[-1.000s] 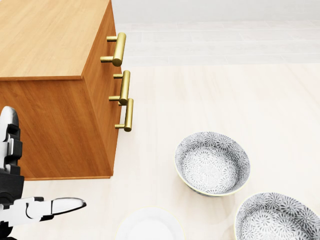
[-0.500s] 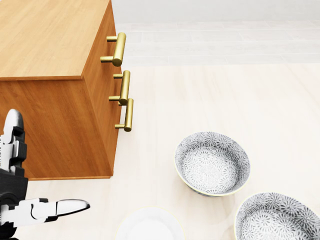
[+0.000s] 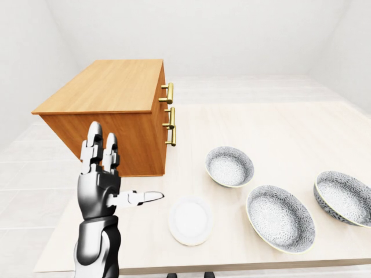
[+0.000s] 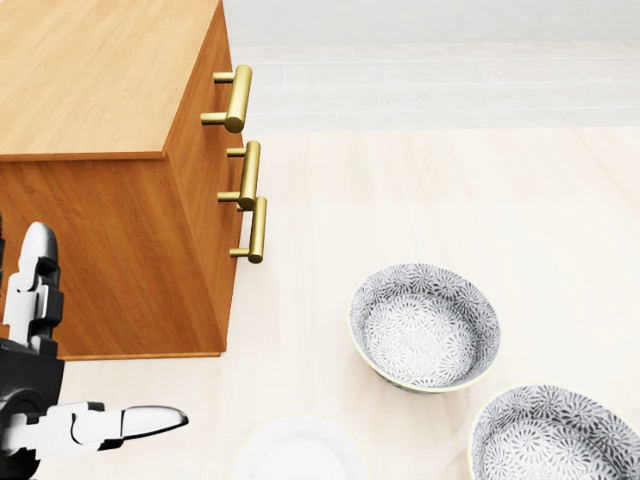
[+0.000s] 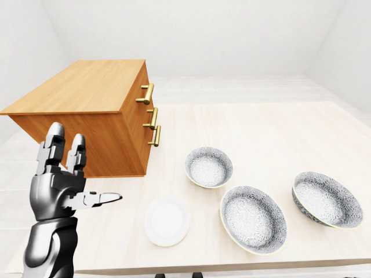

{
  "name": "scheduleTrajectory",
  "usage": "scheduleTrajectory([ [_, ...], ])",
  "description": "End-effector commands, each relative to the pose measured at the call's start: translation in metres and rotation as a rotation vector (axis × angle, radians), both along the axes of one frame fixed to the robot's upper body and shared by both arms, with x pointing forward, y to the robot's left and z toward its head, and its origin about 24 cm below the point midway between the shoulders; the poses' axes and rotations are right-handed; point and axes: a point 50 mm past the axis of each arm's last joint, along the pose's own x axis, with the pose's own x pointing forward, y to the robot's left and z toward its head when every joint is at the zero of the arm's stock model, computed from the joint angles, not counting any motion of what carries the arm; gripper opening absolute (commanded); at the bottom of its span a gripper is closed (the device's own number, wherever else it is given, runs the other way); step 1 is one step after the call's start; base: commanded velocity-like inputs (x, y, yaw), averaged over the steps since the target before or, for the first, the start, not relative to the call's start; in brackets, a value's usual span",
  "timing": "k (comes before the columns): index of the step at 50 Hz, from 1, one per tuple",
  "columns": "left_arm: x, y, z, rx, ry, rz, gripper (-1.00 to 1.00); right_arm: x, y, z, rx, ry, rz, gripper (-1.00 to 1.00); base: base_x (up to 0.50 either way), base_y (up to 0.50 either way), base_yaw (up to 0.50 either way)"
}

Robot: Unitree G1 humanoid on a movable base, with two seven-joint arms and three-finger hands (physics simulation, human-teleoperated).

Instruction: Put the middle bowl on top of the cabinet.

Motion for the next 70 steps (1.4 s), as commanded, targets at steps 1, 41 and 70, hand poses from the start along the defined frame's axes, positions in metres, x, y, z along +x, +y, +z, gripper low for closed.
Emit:
scheduleTrajectory([
  [1, -0.001, -0.002, -0.001, 0.005, 0.003, -0.008, 1.00, 0.000, -0.006, -0.015, 0.020, 0.115, 0.021, 1.00, 0.00, 0.00, 0.00],
  [41, -0.001, -0.004, -0.002, 0.018, 0.010, -0.019, 1.00, -0.004, -0.019, -0.049, 0.107, 0.342, 0.026, 1.00, 0.00, 0.00, 0.00],
  [70, 0.000, -0.006, -0.003, 0.023, 0.018, -0.030, 1.00, 0.038, 0.020, 0.051, -0.208, 0.052, 0.175, 1.00, 0.00, 0.00, 0.00],
])
